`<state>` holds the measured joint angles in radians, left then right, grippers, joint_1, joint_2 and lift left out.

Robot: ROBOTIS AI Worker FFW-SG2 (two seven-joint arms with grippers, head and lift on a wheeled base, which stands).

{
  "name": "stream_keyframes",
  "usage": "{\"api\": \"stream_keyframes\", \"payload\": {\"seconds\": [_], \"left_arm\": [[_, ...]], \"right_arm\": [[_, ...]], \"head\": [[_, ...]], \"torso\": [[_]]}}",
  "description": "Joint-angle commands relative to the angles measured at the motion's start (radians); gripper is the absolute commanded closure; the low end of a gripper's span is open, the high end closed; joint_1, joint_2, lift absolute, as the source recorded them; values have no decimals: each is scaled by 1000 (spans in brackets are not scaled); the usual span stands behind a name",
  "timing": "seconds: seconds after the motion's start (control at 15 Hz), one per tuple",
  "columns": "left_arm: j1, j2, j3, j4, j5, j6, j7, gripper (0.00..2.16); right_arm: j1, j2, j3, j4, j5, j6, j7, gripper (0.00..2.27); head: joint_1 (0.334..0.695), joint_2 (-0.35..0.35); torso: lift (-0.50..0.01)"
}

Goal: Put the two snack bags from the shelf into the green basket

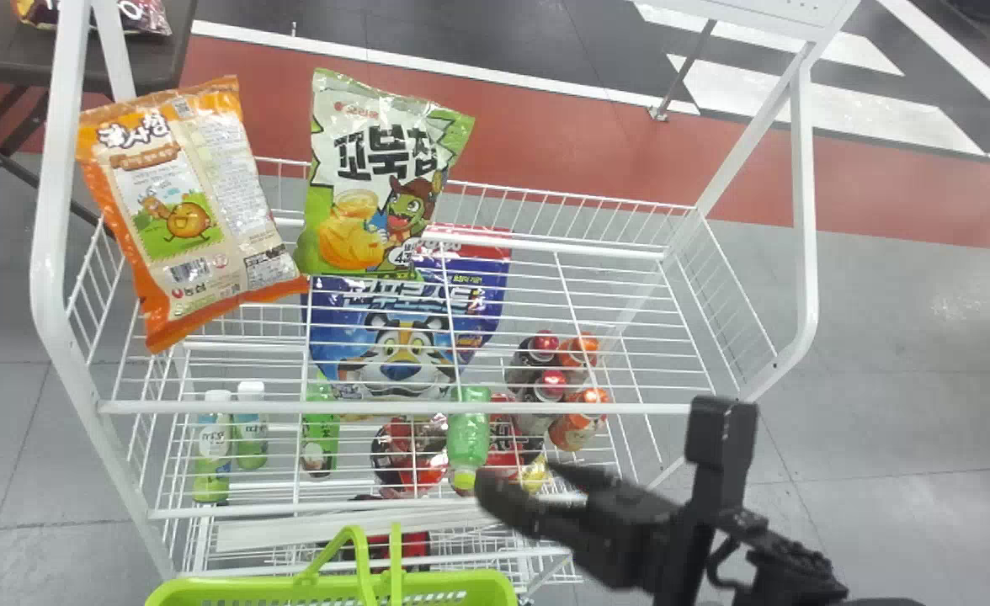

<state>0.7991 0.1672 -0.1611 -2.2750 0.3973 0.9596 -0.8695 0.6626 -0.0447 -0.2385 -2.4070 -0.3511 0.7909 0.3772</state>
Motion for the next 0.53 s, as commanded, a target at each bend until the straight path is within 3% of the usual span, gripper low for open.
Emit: {"api": "stream_keyframes", "payload": {"seconds": [0.0,0.33,0.47], "left_arm": [[0,0,0,0,0,0,1,1835],[-6,0,-6,12,0,-6,-2,1835],[-6,0,-6,14,0,-6,-3,1835]], "right_arm": [[11,17,33,78,44,-347,-1,83],[57,46,113,186,162,-789,-54,83],[75,46,125,190,176,-828,-75,83]], "head": [[695,-350],[695,-350],[695,-350]], "torso": [[-10],[-10],[-10]]}}
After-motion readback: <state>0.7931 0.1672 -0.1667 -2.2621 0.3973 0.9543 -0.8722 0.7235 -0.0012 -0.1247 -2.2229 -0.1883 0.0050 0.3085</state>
